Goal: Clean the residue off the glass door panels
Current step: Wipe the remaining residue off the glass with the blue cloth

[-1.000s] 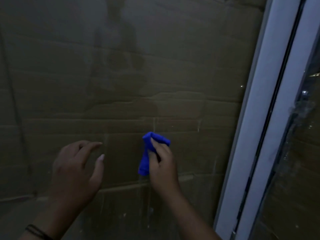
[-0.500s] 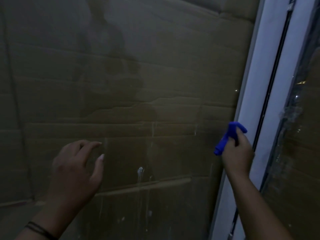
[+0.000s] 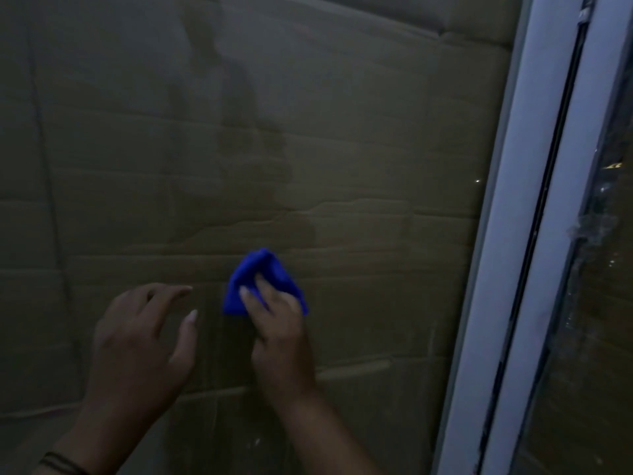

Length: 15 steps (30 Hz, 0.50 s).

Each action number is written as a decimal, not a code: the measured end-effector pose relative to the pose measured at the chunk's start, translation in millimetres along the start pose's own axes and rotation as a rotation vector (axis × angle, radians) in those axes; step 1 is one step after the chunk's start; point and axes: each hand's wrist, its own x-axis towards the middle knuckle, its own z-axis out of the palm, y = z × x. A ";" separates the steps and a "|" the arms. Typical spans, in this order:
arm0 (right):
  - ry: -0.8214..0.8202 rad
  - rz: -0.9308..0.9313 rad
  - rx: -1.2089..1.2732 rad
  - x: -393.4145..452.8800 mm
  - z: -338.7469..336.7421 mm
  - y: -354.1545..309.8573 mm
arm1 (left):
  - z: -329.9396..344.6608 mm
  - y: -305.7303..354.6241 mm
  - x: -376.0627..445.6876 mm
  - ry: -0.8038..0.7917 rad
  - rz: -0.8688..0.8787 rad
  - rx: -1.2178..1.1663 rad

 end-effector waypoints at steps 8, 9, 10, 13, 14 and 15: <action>0.209 0.786 0.902 19.9 -56.9 3.5 | -15.4 -5.6 1.1 0.006 -0.037 -0.007; 0.304 0.813 0.936 23.6 -73.8 12.1 | -15.6 -5.3 1.5 -0.001 -0.042 -0.008; 0.409 0.816 0.941 28.8 -91.6 20.2 | -16.0 -4.9 1.9 -0.006 -0.047 -0.010; 0.660 0.757 0.685 49.1 -139.4 45.6 | -17.6 -3.4 3.1 -0.011 -0.039 -0.008; 0.678 0.728 0.536 55.7 -150.3 54.3 | -18.4 -2.7 3.6 -0.013 -0.032 0.000; 0.658 0.701 0.381 62.7 -156.8 62.0 | -19.8 -2.3 4.4 -0.016 -0.032 0.008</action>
